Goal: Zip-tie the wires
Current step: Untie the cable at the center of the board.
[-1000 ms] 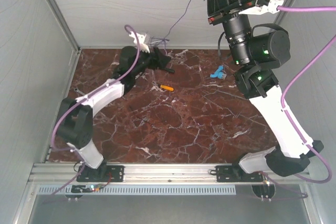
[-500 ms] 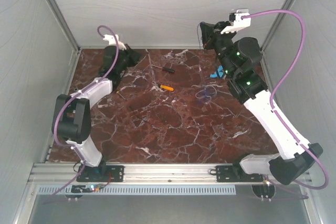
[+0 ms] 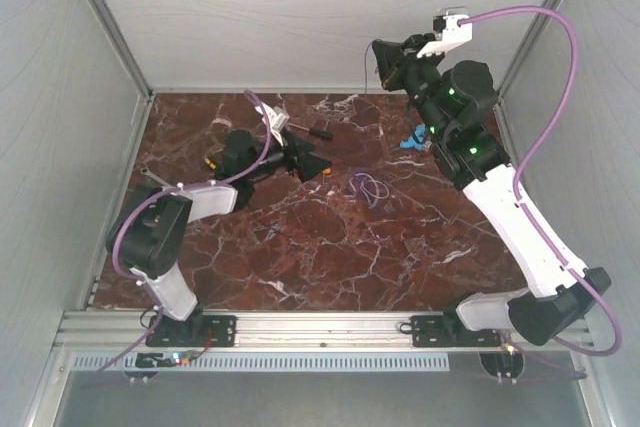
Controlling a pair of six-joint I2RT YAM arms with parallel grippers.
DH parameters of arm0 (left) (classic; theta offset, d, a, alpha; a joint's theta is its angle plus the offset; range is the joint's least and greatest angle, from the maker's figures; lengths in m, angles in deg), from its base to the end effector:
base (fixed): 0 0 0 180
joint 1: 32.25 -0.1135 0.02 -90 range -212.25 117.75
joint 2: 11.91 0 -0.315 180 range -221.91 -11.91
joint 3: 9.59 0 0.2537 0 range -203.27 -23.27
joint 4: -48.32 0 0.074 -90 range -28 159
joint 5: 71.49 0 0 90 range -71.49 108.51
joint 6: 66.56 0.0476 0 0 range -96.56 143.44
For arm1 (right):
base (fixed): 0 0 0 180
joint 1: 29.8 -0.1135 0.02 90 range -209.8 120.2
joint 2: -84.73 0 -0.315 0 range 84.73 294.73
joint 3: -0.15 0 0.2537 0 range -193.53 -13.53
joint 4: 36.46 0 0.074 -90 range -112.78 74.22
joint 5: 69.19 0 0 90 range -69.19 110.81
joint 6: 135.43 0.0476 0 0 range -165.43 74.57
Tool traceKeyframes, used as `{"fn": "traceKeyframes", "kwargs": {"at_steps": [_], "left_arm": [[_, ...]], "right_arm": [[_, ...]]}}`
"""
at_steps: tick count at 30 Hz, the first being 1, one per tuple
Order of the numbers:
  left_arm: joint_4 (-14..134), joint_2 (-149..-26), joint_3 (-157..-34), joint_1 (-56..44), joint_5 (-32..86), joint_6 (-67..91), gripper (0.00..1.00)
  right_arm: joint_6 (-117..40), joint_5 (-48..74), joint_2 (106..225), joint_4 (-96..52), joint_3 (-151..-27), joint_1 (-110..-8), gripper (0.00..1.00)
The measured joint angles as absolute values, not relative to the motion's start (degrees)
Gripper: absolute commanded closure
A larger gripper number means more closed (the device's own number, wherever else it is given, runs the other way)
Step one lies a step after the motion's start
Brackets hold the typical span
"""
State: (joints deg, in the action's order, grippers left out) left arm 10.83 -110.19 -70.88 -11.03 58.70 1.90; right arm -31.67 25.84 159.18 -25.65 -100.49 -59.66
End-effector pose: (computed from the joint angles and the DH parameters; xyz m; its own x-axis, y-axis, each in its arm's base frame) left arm 0.3416 -0.1656 0.2735 -0.3148 -0.1786 -0.9322 0.8197 0.4440 -0.3619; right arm 0.2451 0.1359 0.5611 0.1229 0.3438 -0.9310 -0.4652 0.8486 0.2519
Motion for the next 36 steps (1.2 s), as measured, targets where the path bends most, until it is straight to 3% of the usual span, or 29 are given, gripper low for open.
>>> {"fn": "traceKeyframes", "kwargs": {"at_steps": [8, 18, 31, 33, 36], "left_arm": [[-4.1, -112.5, -67.2, -7.6, 60.7, 2.3, 0.00], [2.3, -113.4, -71.1, -5.4, 55.5, 7.5, 0.16], [7.9, -117.7, -75.1, -2.7, 50.0, 13.0, 0.15], [7.6, -117.7, -74.4, -2.2, 50.0, 13.4, 0.19], [7.5, -117.7, -73.1, -1.9, 50.6, 13.5, 0.36]], "right_arm": [[-29.6, 22.0, 160.8, -24.9, -105.3, -59.7, 1.00], [-28.5, 20.0, 161.8, -24.9, -107.1, -59.7, 1.00], [-28.0, 19.5, 162.0, -24.7, -107.2, -59.7, 1.00], [-28.0, 19.5, 162.0, -24.7, -107.2, -59.7, 1.00], [-28.0, 19.5, 162.0, -24.7, -107.2, -59.7, 1.00]]}}
